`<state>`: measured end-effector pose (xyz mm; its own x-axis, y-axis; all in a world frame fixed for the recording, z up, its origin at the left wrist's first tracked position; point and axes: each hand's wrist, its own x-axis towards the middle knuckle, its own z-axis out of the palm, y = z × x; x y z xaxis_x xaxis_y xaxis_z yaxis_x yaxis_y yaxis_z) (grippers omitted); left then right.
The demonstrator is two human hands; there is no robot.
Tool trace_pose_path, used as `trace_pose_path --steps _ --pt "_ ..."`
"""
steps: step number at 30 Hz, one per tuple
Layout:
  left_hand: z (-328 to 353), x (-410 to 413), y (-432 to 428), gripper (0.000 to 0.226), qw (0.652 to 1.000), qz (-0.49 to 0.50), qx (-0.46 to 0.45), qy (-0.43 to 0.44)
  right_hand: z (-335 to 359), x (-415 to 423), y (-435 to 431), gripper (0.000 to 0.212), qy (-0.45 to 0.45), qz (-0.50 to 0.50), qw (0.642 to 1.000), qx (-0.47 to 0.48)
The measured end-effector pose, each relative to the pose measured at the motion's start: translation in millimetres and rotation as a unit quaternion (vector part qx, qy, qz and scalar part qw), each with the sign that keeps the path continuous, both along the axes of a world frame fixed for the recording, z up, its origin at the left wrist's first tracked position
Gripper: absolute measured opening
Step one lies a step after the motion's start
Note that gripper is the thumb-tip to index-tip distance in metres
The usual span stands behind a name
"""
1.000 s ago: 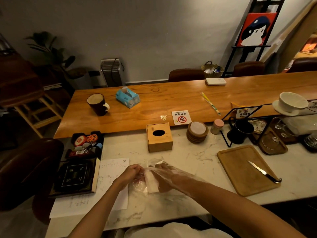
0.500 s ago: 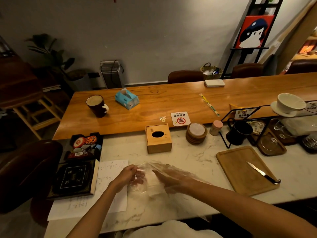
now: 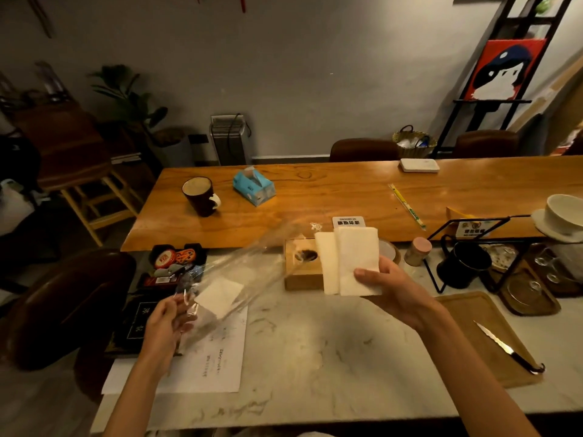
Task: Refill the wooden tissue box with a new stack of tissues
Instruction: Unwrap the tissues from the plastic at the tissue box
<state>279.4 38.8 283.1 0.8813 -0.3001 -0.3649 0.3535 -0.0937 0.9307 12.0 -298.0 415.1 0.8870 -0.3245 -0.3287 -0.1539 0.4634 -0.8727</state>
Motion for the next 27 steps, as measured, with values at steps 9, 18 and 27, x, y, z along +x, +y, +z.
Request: trace_pose_path --steps 9,18,27 --pt "-22 -17 -13 0.026 0.996 -0.042 0.041 0.069 -41 -19 3 0.073 0.052 -0.004 0.998 -0.023" --pt "-35 -25 -15 0.032 0.985 -0.123 0.109 0.052 -169 -89 -10 0.064 0.272 -0.076 0.950 -0.130" --pt "-36 -23 -7 0.033 0.982 -0.138 0.022 0.128 -139 -65 1 0.045 0.316 -0.087 0.774 -0.542"
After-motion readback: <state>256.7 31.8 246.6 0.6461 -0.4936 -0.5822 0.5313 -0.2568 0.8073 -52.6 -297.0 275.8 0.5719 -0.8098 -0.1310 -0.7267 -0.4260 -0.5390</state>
